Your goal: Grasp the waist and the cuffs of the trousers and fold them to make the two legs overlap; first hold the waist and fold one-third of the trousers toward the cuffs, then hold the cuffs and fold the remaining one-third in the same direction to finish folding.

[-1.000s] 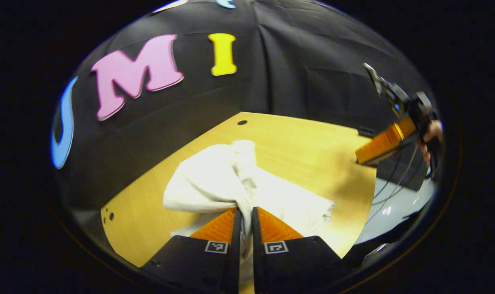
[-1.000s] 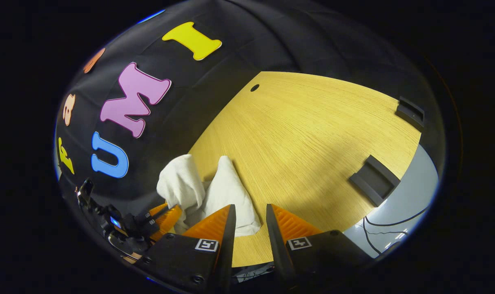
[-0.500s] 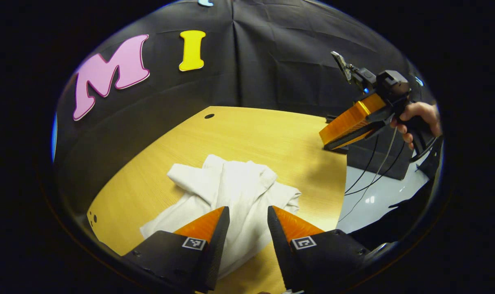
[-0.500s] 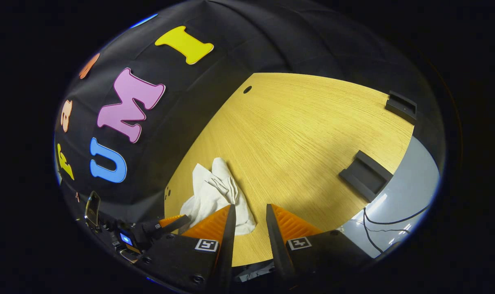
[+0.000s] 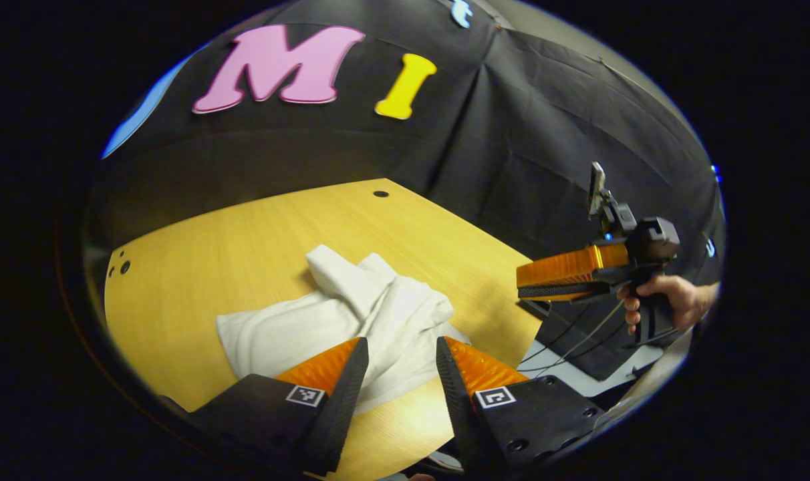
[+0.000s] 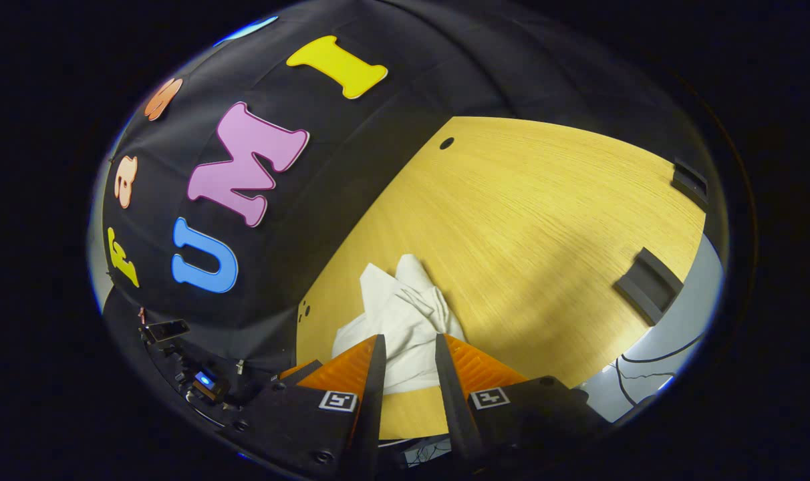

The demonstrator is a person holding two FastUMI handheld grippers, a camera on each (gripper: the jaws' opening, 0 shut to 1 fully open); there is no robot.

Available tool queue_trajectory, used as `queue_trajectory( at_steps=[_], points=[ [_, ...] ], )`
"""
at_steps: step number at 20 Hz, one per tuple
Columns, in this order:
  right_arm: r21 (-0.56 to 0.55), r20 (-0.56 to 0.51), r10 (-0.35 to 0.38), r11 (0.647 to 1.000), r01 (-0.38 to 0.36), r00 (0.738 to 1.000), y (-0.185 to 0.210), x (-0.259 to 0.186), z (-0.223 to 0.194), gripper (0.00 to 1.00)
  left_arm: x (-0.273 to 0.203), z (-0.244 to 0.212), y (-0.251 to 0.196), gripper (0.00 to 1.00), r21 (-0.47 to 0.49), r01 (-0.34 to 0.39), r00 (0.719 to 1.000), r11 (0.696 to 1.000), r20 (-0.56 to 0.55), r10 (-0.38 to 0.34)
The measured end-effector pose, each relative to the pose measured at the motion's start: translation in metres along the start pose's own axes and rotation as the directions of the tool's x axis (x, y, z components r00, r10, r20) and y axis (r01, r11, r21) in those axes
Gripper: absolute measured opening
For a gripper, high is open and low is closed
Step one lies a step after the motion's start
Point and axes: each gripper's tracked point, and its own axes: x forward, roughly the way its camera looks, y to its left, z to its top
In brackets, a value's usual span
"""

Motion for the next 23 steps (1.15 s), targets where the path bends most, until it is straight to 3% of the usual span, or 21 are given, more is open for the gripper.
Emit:
queue_trajectory(
  at_steps=[4, 11, 14, 15, 16, 17, 23],
  points=[
    [-0.058, 0.003, 0.074, 0.996, -0.074, 0.997, 0.044, 0.001, 0.004, 0.46, -0.049, 0.034, 0.057, 0.67, -0.159, -0.113, 0.988, 0.981, 0.09, 0.128],
    [-0.202, -0.052, 0.213, 0.955, -0.219, 0.976, 0.118, 0.007, -0.003, 0.52, -0.125, 0.023, 0.132, 0.67, -0.364, -0.273, 0.927, 0.89, 0.149, 0.345],
    [-0.264, -0.074, 0.239, 0.931, -0.251, 0.968, 0.138, 0.009, -0.011, 0.53, -0.135, 0.008, 0.136, 0.67, -0.419, -0.3, 0.907, 0.857, 0.152, 0.392],
    [-0.286, -0.087, 0.245, 0.922, -0.26, 0.966, 0.143, 0.011, -0.016, 0.55, -0.14, 0.007, 0.135, 0.67, -0.434, -0.305, 0.902, 0.848, 0.154, 0.403],
    [-0.304, -0.1, 0.245, 0.915, -0.264, 0.964, 0.146, 0.013, -0.021, 0.65, -0.145, 0.006, 0.134, 0.67, -0.444, -0.31, 0.898, 0.841, 0.153, 0.412],
    [-0.316, -0.116, 0.243, 0.91, -0.268, 0.963, 0.148, 0.015, -0.027, 0.55, -0.152, 0.004, 0.135, 0.67, -0.452, -0.316, 0.895, 0.834, 0.15, 0.42],
    [-0.325, -0.169, 0.229, 0.905, -0.274, 0.959, 0.152, 0.028, -0.048, 0.55, -0.163, -0.01, 0.133, 0.67, -0.471, -0.331, 0.891, 0.817, 0.129, 0.435]
  ],
)
